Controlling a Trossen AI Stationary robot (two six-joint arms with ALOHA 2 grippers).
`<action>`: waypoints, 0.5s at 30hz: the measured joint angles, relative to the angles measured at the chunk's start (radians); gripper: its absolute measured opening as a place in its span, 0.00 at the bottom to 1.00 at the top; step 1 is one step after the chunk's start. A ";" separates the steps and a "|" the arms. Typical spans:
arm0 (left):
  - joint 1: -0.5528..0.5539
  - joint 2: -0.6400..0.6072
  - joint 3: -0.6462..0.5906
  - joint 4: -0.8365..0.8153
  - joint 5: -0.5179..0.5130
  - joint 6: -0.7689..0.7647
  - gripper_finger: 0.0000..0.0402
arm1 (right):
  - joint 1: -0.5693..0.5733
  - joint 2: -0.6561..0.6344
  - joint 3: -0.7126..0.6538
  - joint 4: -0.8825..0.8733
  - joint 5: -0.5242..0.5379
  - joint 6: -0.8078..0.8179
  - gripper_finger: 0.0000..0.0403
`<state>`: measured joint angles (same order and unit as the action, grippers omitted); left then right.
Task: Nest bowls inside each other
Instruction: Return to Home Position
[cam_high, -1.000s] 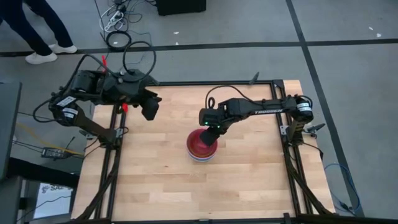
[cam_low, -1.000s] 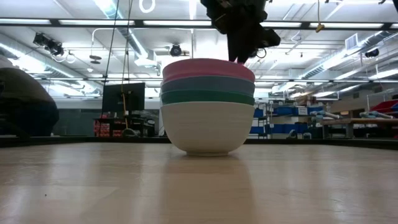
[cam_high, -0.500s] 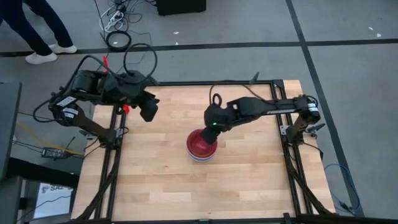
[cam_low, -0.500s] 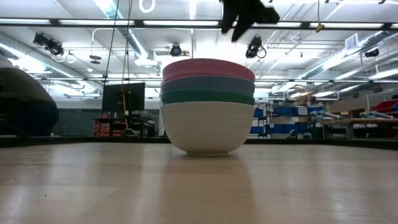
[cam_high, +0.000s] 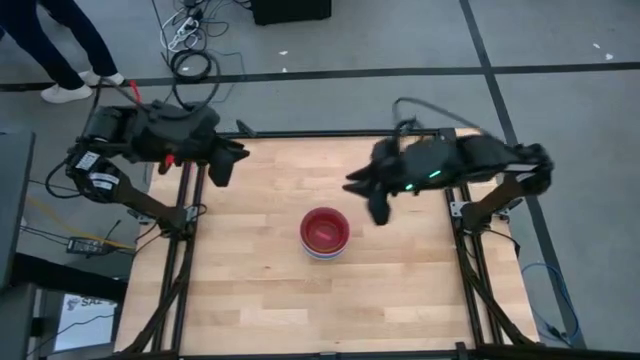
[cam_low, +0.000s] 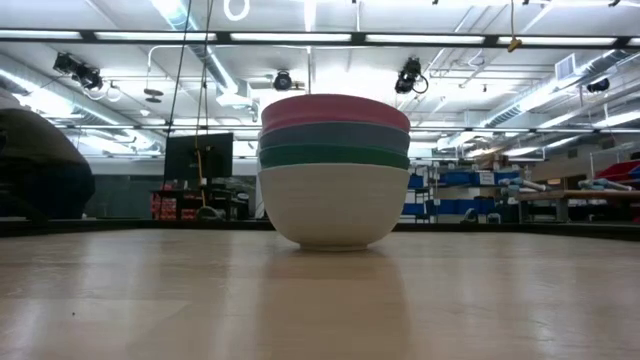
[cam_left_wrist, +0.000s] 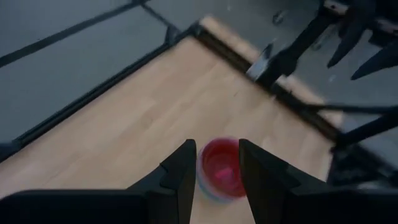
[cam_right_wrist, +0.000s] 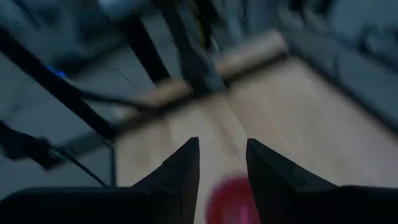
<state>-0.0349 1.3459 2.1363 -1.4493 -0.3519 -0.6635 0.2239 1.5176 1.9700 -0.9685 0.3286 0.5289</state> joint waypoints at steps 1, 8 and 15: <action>0.000 -0.004 0.001 0.023 0.000 0.001 0.32 | 0.004 -0.021 0.004 0.043 -0.002 -0.043 0.30; 0.000 -0.023 0.001 0.464 0.183 0.193 0.32 | 0.008 -0.189 0.009 0.360 -0.211 -0.428 0.30; 0.000 -0.188 0.022 0.838 0.374 0.508 0.32 | 0.007 -0.384 0.009 0.253 -0.219 -0.531 0.30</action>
<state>-0.0349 1.1577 2.1586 -0.6111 0.0223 -0.1555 0.2314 1.1336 1.9785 -0.7157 0.1095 -0.0017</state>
